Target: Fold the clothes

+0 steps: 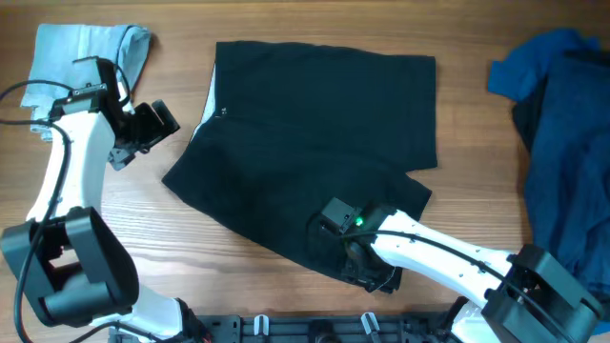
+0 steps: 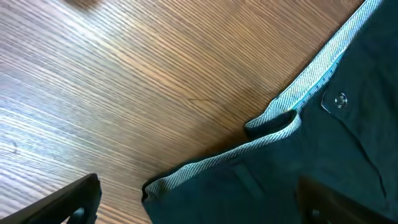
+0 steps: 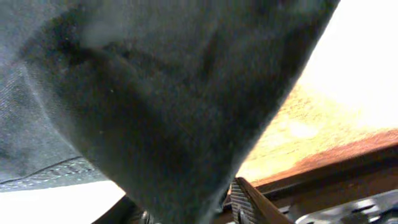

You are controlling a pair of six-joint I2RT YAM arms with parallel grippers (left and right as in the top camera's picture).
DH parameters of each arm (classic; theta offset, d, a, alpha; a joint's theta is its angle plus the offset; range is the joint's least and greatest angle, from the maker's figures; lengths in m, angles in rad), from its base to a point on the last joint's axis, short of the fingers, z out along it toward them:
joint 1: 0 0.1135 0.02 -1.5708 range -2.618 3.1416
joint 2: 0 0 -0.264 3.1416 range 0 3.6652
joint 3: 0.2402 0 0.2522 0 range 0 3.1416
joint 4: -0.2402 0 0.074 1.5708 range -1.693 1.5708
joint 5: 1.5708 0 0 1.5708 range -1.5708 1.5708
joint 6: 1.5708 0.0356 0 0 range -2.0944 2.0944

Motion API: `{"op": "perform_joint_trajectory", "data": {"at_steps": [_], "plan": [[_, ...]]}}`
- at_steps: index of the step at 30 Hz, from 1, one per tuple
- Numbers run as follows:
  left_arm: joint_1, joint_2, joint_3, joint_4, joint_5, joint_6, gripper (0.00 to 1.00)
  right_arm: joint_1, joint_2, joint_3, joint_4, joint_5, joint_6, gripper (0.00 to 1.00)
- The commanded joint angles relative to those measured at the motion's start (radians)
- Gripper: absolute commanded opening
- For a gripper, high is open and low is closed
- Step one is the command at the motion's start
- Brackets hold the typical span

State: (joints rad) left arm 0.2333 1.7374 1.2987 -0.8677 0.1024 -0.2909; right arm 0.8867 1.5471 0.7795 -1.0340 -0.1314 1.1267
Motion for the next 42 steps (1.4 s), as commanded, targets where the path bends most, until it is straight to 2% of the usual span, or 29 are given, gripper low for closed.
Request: {"op": "perform_joint_trajectory", "data": {"at_steps": [1, 6, 9, 11, 12, 13, 14, 15, 16, 18, 24, 27, 33, 42], "plan": [[0.003, 0.007, -0.006, -0.002, 0.020, -0.009, 1.00, -0.005, -0.014, 0.013, 0.006, 0.047, -0.056, 0.43], [0.003, 0.007, -0.006, -0.004, 0.019, -0.009, 1.00, -0.016, -0.014, 0.044, 0.034, 0.057, -0.171, 0.49], [0.010, 0.007, -0.007, -0.020, 0.008, -0.010, 1.00, -0.018, -0.014, 0.060, 0.047, 0.057, -0.200, 0.47], [0.023, 0.007, -0.013, -0.021, 0.010, -0.035, 1.00, -0.018, -0.014, 0.060, 0.048, 0.057, -0.211, 0.36], [0.030, 0.007, -0.019, -0.021, 0.016, -0.036, 1.00, -0.018, -0.014, 0.060, 0.047, 0.057, -0.211, 0.26], [0.038, 0.007, -0.026, -0.025, 0.017, -0.036, 0.99, -0.018, -0.014, 0.060, 0.046, 0.056, -0.211, 0.06], [0.040, 0.007, -0.032, -0.028, 0.020, -0.036, 0.93, -0.018, -0.014, 0.060, 0.047, 0.057, -0.211, 0.04], [0.040, 0.007, -0.042, -0.032, 0.021, -0.036, 0.77, -0.018, -0.014, 0.060, 0.047, 0.057, -0.211, 0.04], [0.038, 0.008, -0.050, -0.032, 0.020, -0.035, 0.67, -0.018, -0.014, 0.060, 0.047, 0.057, -0.211, 0.04], [0.038, 0.008, -0.065, -0.026, 0.020, -0.035, 0.60, -0.018, -0.014, 0.060, 0.047, 0.057, -0.211, 0.04], [0.038, 0.008, -0.117, -0.024, 0.073, -0.001, 0.59, -0.018, -0.014, 0.060, 0.049, 0.057, -0.234, 0.04], [0.038, 0.008, -0.138, -0.025, 0.073, -0.001, 0.69, -0.018, -0.014, 0.060, 0.050, 0.057, -0.234, 0.04], [0.038, 0.008, -0.241, 0.045, 0.114, -0.006, 0.68, -0.018, -0.014, 0.060, 0.055, 0.057, -0.237, 0.05], [0.038, 0.008, -0.278, 0.125, 0.114, -0.006, 0.61, -0.018, -0.014, 0.060, 0.061, 0.056, -0.237, 0.04]]}}
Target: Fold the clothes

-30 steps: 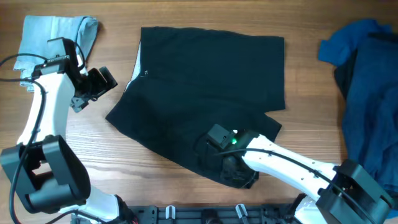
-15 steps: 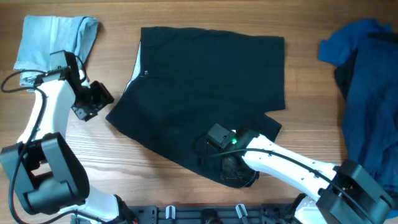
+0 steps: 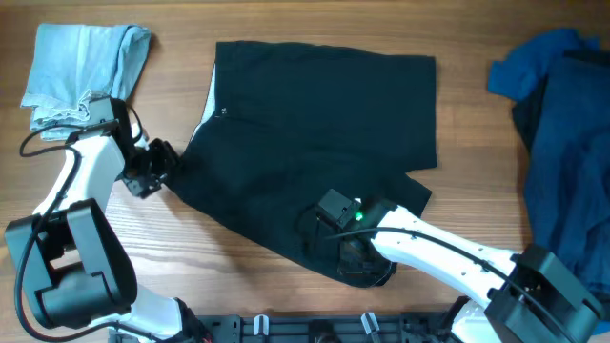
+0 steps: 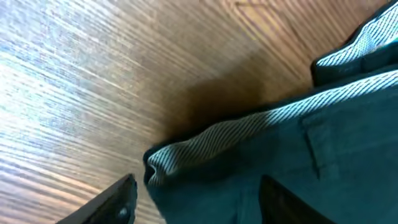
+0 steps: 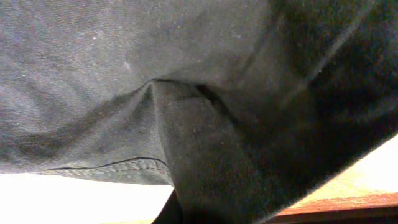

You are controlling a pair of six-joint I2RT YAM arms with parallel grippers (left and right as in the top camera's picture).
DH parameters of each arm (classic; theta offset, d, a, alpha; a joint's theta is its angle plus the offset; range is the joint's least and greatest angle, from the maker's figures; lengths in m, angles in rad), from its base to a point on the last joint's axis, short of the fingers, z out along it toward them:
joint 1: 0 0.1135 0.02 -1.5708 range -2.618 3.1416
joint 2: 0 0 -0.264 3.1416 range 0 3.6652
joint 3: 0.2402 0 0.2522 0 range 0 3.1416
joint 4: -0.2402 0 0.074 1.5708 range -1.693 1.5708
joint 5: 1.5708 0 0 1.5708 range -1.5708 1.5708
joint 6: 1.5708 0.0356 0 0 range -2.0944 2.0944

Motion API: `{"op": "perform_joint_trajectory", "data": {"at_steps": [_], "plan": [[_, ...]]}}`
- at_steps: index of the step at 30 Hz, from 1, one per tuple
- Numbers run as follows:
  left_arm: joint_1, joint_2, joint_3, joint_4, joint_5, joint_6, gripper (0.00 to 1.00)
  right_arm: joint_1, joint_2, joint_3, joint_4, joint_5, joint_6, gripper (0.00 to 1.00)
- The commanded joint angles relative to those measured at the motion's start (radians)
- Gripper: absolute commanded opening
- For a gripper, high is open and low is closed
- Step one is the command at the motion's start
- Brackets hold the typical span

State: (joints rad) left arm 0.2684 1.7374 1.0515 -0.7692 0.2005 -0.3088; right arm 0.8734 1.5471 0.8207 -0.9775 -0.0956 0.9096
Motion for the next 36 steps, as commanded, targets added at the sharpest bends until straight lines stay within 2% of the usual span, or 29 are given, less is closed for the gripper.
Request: {"op": "perform_joint_trajectory", "data": {"at_steps": [1, 3, 4, 8, 9, 16, 23, 28, 36], "plan": [[0.003, 0.008, -0.048, 0.047, 0.016, 0.011, 0.61, -0.004, -0.014, 0.019, 0.005, 0.020, -0.019, 0.04], [0.003, 0.008, -0.083, 0.084, 0.016, 0.005, 0.56, -0.004, -0.014, 0.019, 0.005, 0.017, -0.019, 0.05], [0.003, 0.008, -0.089, 0.086, 0.016, 0.005, 0.44, -0.004, -0.014, 0.019, 0.005, 0.017, -0.019, 0.04], [0.003, 0.008, -0.089, 0.076, 0.016, 0.006, 0.20, -0.004, -0.014, 0.019, 0.009, 0.017, -0.019, 0.04], [0.003, 0.008, -0.089, 0.074, 0.016, 0.006, 0.04, -0.004, -0.014, 0.019, 0.008, 0.016, -0.020, 0.04], [0.003, -0.025, -0.088, 0.040, 0.081, 0.006, 0.04, -0.005, -0.024, 0.050, -0.001, -0.017, -0.072, 0.04], [-0.009, -0.172, -0.081, 0.001, 0.080, -0.015, 0.04, -0.017, -0.146, 0.191, -0.076, 0.008, -0.099, 0.04], [-0.063, -0.266, -0.069, -0.025, 0.058, -0.049, 0.04, -0.100, -0.195, 0.212, -0.135, 0.011, -0.142, 0.04], [-0.113, -0.295, 0.123, -0.138, 0.034, -0.097, 0.04, -0.335, -0.196, 0.325, -0.183, 0.011, -0.309, 0.04]]}}
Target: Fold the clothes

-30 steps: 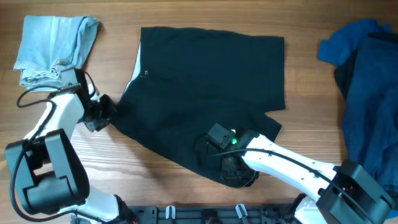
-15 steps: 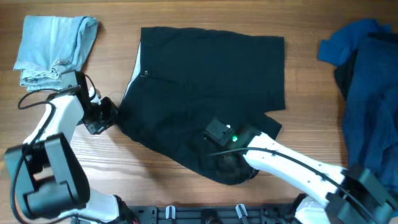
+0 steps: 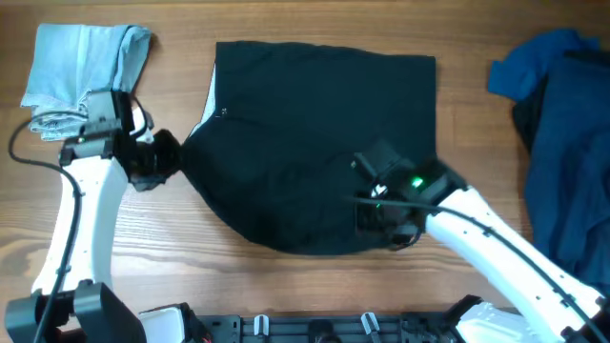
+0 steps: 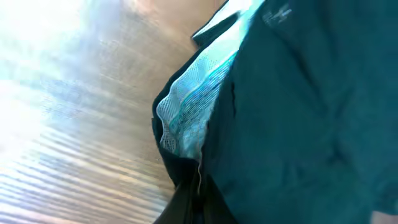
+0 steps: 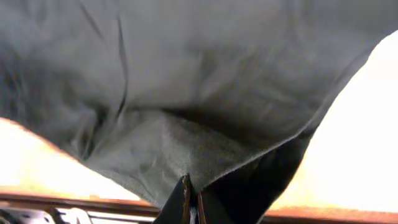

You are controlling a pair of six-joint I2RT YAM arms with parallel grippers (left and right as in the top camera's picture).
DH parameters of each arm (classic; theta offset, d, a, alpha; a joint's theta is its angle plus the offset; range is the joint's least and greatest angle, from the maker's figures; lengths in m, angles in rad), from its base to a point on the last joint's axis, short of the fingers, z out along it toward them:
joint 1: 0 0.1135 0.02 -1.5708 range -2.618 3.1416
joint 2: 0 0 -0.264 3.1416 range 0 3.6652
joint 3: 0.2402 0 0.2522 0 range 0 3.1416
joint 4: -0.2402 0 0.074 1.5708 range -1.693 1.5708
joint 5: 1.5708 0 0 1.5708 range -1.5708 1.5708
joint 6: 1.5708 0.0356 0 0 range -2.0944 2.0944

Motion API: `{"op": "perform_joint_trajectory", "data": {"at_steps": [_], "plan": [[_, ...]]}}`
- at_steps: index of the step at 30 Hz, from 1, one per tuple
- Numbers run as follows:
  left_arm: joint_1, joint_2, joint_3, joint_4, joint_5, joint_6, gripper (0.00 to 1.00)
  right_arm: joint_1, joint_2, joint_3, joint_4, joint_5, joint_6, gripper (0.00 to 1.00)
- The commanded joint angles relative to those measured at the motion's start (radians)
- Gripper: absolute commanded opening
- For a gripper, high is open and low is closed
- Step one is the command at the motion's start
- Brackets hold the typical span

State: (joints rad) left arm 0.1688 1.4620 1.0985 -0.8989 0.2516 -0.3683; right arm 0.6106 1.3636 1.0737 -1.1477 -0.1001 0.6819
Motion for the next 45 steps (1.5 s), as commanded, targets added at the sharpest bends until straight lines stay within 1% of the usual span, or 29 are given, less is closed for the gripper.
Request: {"op": "perform_joint_trajectory", "data": {"at_steps": [1, 5, 7, 12, 17, 20, 22, 23, 24, 26, 27, 28, 29, 30, 32, 33, 34, 35, 36, 37, 38, 40, 41, 42, 44, 45], "plan": [[-0.015, -0.019, 0.092, -0.005, -0.017, -0.046, 0.04, -0.109, -0.013, 0.096, -0.017, 0.015, -0.097, 0.04], [-0.023, -0.019, 0.145, 0.044, -0.016, -0.062, 0.04, -0.227, -0.013, 0.171, 0.000, 0.050, -0.143, 0.04], [-0.035, -0.019, 0.149, 0.086, -0.017, -0.086, 0.04, -0.272, -0.013, 0.176, 0.033, 0.056, -0.171, 0.04], [-0.105, -0.006, 0.149, 0.233, -0.017, -0.093, 0.04, -0.379, -0.011, 0.176, 0.185, 0.051, -0.262, 0.04], [-0.173, -0.005, 0.149, 0.374, -0.017, -0.115, 0.04, -0.428, -0.008, 0.185, 0.317, 0.056, -0.261, 0.04], [-0.193, -0.003, 0.149, 0.400, -0.018, -0.115, 0.04, -0.446, 0.005, 0.187, 0.296, 0.035, -0.281, 0.04], [-0.193, -0.003, 0.149, 0.380, -0.028, -0.115, 0.04, -0.446, 0.007, 0.187, 0.238, 0.000, -0.298, 0.04], [-0.193, -0.003, 0.149, 0.369, -0.048, -0.115, 0.04, -0.446, 0.007, 0.187, 0.183, -0.048, -0.327, 0.04], [-0.193, -0.003, 0.149, 0.359, -0.063, -0.114, 0.04, -0.446, 0.007, 0.187, 0.146, -0.080, -0.363, 0.05], [-0.193, -0.003, 0.149, 0.348, -0.062, -0.111, 0.04, -0.444, 0.007, 0.180, 0.091, -0.130, -0.472, 0.11], [-0.193, -0.003, 0.149, 0.344, -0.062, -0.111, 0.04, -0.444, 0.007, 0.177, 0.079, -0.168, -0.576, 0.14], [-0.193, -0.003, 0.149, 0.340, -0.062, -0.111, 0.04, -0.444, 0.014, 0.176, 0.074, -0.195, -0.688, 0.14], [-0.193, -0.003, 0.149, 0.338, -0.063, -0.111, 0.04, -0.444, 0.022, 0.176, 0.074, -0.202, -0.762, 0.14], [-0.193, -0.003, 0.149, 0.337, -0.063, -0.111, 0.04, -0.445, 0.030, 0.176, 0.093, -0.218, -0.823, 0.17], [-0.193, -0.003, 0.149, 0.329, -0.062, -0.111, 0.04, -0.444, 0.040, 0.176, 0.120, -0.214, -0.917, 0.31], [-0.193, -0.003, 0.149, 0.323, -0.062, -0.111, 0.04, -0.444, 0.042, 0.176, 0.146, -0.216, -0.922, 0.34], [-0.193, -0.003, 0.149, 0.314, -0.063, -0.111, 0.04, -0.444, 0.042, 0.176, 0.171, -0.220, -0.923, 0.40], [-0.193, -0.003, 0.149, 0.307, -0.063, -0.111, 0.04, -0.445, 0.042, 0.176, 0.186, -0.240, -0.970, 0.38], [-0.193, -0.003, 0.149, 0.304, -0.063, -0.111, 0.04, -0.444, 0.048, 0.176, 0.186, -0.279, -1.061, 0.34], [-0.193, -0.003, 0.149, 0.303, -0.063, -0.111, 0.04, -0.444, 0.055, 0.176, 0.182, -0.320, -1.146, 0.36], [-0.193, -0.003, 0.149, 0.303, -0.062, -0.111, 0.04, -0.444, 0.068, 0.176, 0.183, -0.341, -1.197, 0.38], [-0.193, -0.003, 0.149, 0.303, -0.062, -0.111, 0.04, -0.444, 0.104, 0.176, 0.182, -0.354, -1.262, 0.39], [-0.193, -0.003, 0.149, 0.303, -0.062, -0.111, 0.04, -0.444, 0.137, 0.176, 0.173, -0.395, -1.328, 0.39], [-0.193, -0.003, 0.149, 0.303, -0.062, -0.111, 0.04, -0.439, 0.161, 0.176, 0.168, -0.436, -1.378, 0.43], [-0.193, -0.003, 0.149, 0.303, -0.063, -0.111, 0.04, -0.423, 0.221, 0.176, 0.172, -0.500, -1.454, 0.58], [-0.193, -0.003, 0.149, 0.303, -0.063, -0.111, 0.04, -0.410, 0.256, 0.176, 0.180, -0.499, -1.481, 0.60]]}}
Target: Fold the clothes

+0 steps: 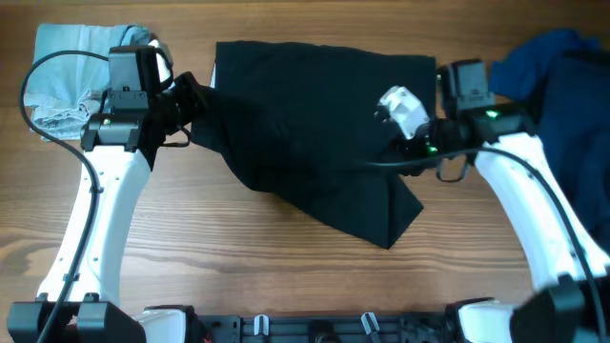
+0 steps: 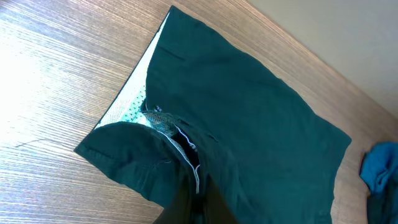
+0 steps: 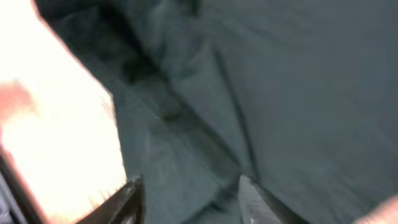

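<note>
Black shorts (image 1: 324,105) lie across the middle of the table, partly doubled over, with one flap pointing toward the front edge. My left gripper (image 1: 186,100) is shut on the shorts' striped waistband corner (image 2: 161,121) and holds it raised at the left; its fingers (image 2: 189,208) pinch the fabric. My right gripper (image 1: 431,143) hovers at the shorts' right edge. In the right wrist view it stands open (image 3: 189,183) just over dark cloth (image 3: 280,81), with nothing clamped between its fingers.
A folded light blue garment (image 1: 81,62) lies at the back left, close behind the left arm. A heap of blue clothes (image 1: 562,124) fills the right side. Bare wooden table (image 1: 191,267) shows along the front.
The left gripper has gone back and right with the waistband corner. The right gripper has moved from the front hem to the right edge and has opened, letting go of the hem.
My left gripper was open beside the waistband while the right was at the front hem. The left then stood open around the waistband corner. Both were then shut on the shorts with the hem lifted. Now the front part lies further back and the right gripper has released.
</note>
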You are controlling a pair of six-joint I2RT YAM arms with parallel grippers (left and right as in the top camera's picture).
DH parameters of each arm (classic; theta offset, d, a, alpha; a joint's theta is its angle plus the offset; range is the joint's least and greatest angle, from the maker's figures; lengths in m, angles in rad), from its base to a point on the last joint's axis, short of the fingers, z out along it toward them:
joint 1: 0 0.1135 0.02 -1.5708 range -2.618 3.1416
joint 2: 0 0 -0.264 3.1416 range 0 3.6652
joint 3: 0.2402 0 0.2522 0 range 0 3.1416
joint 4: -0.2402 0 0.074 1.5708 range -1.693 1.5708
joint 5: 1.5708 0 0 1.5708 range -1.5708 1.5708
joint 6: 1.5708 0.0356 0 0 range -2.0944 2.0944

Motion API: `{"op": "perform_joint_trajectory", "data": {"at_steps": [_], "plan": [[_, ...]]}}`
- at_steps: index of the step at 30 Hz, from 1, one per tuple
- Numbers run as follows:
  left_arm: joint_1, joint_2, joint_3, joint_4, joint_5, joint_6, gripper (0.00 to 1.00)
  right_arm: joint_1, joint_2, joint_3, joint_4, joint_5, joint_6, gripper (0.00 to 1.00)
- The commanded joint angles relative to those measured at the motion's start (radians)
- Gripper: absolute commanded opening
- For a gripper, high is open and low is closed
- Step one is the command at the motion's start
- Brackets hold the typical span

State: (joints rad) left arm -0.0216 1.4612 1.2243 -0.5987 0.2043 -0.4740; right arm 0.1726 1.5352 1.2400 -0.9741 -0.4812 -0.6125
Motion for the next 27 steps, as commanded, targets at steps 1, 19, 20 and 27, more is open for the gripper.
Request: {"op": "perform_joint_trajectory", "data": {"at_steps": [1, 19, 20, 27], "plan": [[-0.003, -0.002, 0.023, 0.003, -0.015, -0.005, 0.05, 0.042, 0.118, 0.010, 0.008, -0.116, -0.208, 0.62], [-0.003, -0.002, 0.023, 0.005, -0.048, -0.006, 0.10, 0.161, 0.324, 0.010, 0.028, 0.044, -0.251, 0.57], [-0.003, -0.002, 0.023, 0.005, -0.058, -0.006, 0.10, 0.161, 0.324, 0.010, 0.027, 0.044, -0.251, 0.52], [-0.003, -0.002, 0.023, 0.004, -0.068, -0.006, 0.09, 0.161, 0.324, 0.010, 0.032, 0.044, -0.164, 0.27]]}}
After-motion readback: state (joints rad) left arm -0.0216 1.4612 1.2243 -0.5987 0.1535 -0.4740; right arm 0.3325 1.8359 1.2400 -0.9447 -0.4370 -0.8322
